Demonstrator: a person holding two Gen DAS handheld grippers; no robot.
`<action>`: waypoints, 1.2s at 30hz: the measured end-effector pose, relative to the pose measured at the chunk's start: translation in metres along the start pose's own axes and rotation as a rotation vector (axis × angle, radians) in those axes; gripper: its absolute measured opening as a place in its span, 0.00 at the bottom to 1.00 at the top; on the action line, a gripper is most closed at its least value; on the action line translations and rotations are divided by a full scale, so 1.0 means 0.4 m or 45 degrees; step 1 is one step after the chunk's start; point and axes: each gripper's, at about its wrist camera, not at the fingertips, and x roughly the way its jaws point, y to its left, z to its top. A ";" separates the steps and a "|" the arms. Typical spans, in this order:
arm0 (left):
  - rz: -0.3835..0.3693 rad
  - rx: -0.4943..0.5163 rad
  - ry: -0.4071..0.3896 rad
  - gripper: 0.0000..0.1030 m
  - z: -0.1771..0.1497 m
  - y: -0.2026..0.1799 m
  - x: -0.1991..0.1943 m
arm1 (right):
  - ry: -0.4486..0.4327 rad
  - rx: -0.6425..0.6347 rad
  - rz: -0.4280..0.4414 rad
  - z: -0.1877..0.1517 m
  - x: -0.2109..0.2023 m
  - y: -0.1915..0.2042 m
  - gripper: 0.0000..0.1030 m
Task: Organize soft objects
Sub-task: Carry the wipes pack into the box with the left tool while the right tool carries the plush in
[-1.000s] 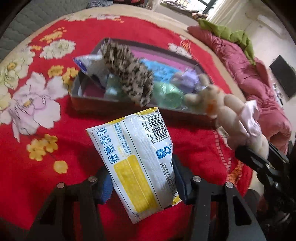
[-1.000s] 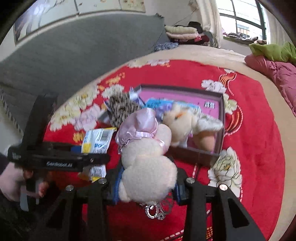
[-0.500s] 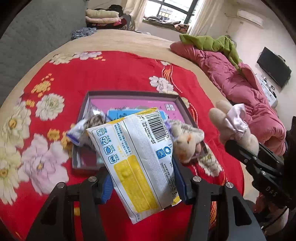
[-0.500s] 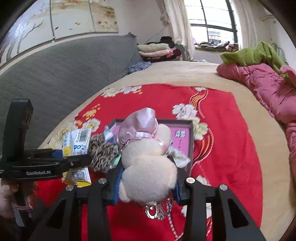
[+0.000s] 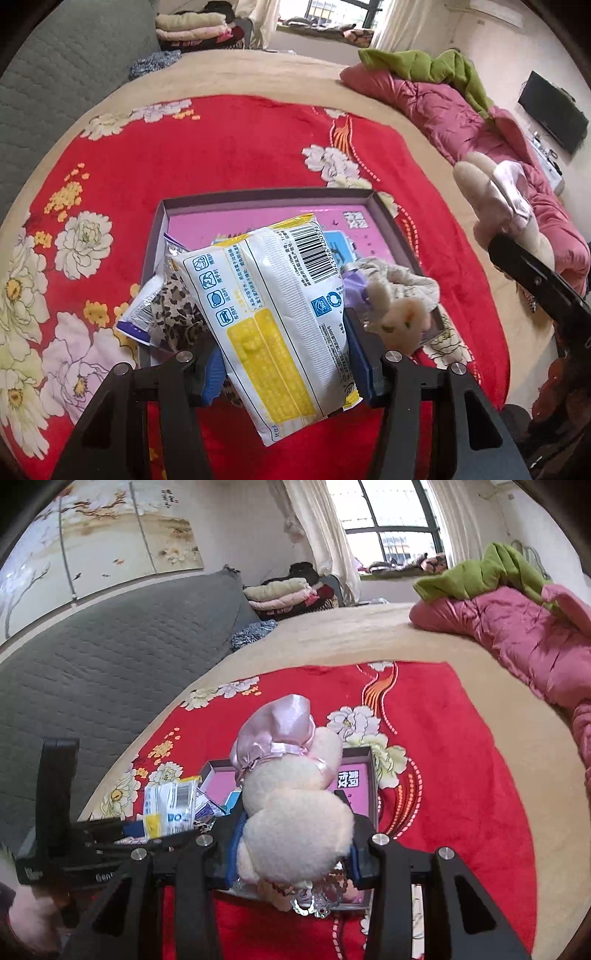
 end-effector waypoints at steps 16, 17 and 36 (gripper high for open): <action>0.033 -0.003 0.046 0.56 -0.032 0.016 0.106 | 0.284 0.031 -0.107 -0.103 0.203 -0.042 0.42; 0.040 -0.001 0.046 0.56 -0.034 0.016 0.110 | 0.289 0.029 -0.117 -0.111 0.211 -0.044 0.43; 0.014 -0.088 -0.101 0.75 -0.033 0.038 0.065 | 0.139 -0.118 -0.136 -0.075 0.153 0.005 0.69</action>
